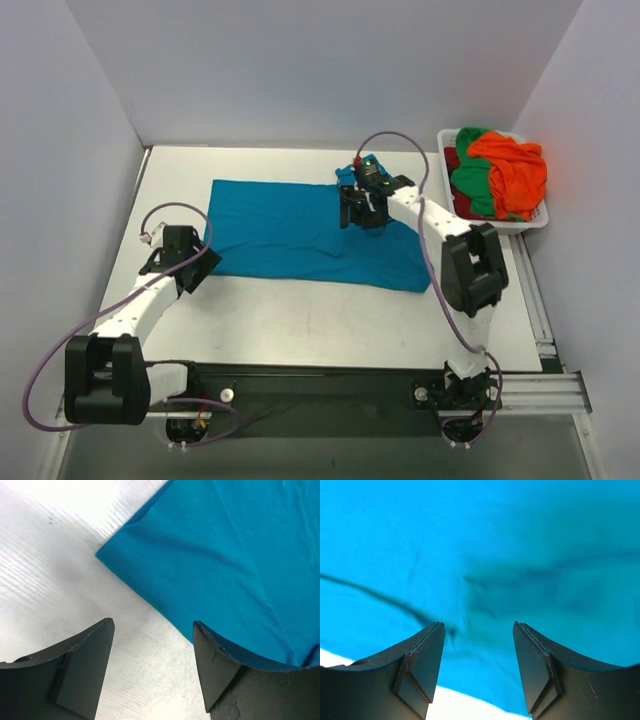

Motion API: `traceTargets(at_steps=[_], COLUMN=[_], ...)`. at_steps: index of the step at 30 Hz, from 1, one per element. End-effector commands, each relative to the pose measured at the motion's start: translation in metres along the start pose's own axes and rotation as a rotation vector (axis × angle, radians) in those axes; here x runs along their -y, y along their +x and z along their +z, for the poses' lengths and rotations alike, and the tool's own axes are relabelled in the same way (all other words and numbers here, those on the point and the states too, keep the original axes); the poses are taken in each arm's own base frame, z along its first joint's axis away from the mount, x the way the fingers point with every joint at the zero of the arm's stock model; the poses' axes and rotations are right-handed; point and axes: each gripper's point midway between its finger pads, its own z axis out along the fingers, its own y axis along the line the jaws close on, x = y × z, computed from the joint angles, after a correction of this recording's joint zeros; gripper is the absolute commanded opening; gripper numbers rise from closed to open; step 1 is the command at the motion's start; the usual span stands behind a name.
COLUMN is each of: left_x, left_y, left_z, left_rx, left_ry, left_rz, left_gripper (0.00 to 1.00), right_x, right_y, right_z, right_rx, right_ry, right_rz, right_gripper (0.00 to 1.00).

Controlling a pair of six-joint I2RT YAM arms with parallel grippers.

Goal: Fold and stack the t-shirts
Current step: Fold the flattened tshirt in 1/3 of the way

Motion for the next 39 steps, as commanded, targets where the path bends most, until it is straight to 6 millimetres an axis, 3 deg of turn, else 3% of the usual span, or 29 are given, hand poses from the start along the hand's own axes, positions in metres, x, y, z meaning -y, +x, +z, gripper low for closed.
traceTargets(at_steps=[1, 4, 5, 7, 8, 9, 10, 11, 12, 14, 15, 17, 22, 27, 29, 35, 39], left_x=[-0.008, -0.013, -0.015, -0.019, -0.022, -0.022, -0.022, -0.025, -0.023, -0.022, -0.020, -0.020, -0.014, -0.020, -0.021, -0.019, -0.018], left_y=[-0.019, -0.021, -0.021, -0.022, -0.021, -0.023, -0.024, -0.022, -0.024, -0.023, -0.025, -0.027, -0.028, -0.022, -0.023, -0.025, -0.026], left_z=[-0.003, 0.002, 0.006, 0.011, 0.017, 0.020, 0.023, 0.029, 0.032, 0.039, 0.041, 0.047, 0.058, 0.064, 0.064, 0.065, 0.064], left_rx=[0.104, 0.114, 0.110, 0.110, 0.109, 0.110, 0.112, 0.099, 0.099, 0.093, 0.097, 0.100, 0.091, 0.076, 0.082, 0.082, 0.084], left_ry=[-0.045, -0.078, -0.098, -0.127, -0.151, -0.160, -0.166, -0.182, -0.182, -0.183, -0.180, -0.189, -0.167, -0.191, -0.192, -0.184, -0.179], left_rz=[-0.027, -0.041, -0.043, -0.058, -0.057, -0.067, -0.068, -0.068, -0.073, -0.080, -0.081, -0.088, -0.096, -0.086, -0.086, -0.083, -0.084], left_gripper=[0.75, 0.72, 0.71, 0.70, 0.69, 0.69, 0.68, 0.67, 0.66, 0.63, 0.61, 0.61, 0.57, 0.50, 0.38, 0.16, 0.10], right_x=[0.025, 0.047, 0.054, 0.066, 0.066, 0.077, 0.083, 0.082, 0.089, 0.097, 0.104, 0.112, 0.129, 0.147, 0.151, 0.156, 0.151], right_y=[-0.022, 0.008, 0.027, 0.046, 0.049, 0.076, 0.089, 0.088, 0.115, 0.122, 0.140, 0.148, 0.181, 0.195, 0.197, 0.187, 0.178], right_z=[-0.067, -0.085, -0.091, -0.097, -0.110, -0.103, -0.104, -0.116, -0.110, -0.121, -0.117, -0.121, -0.110, -0.092, -0.088, -0.081, -0.081], right_rx=[0.127, 0.119, 0.104, 0.098, 0.132, 0.095, 0.093, 0.149, 0.114, 0.165, 0.147, 0.173, 0.126, 0.095, 0.092, 0.131, 0.175], right_ry=[0.041, 0.075, 0.086, 0.106, 0.076, 0.095, 0.099, 0.068, 0.085, 0.087, 0.107, 0.120, 0.162, 0.167, 0.166, 0.148, 0.108], right_rz=[0.155, 0.250, 0.263, 0.336, 0.357, 0.390, 0.415, 0.454, 0.470, 0.517, 0.527, 0.556, 0.604, 0.704, 0.721, 0.756, 0.777], right_gripper=[0.57, 0.53, 0.51, 0.46, 0.45, 0.45, 0.45, 0.45, 0.45, 0.45, 0.45, 0.45, 0.46, 0.46, 0.46, 0.47, 0.47])
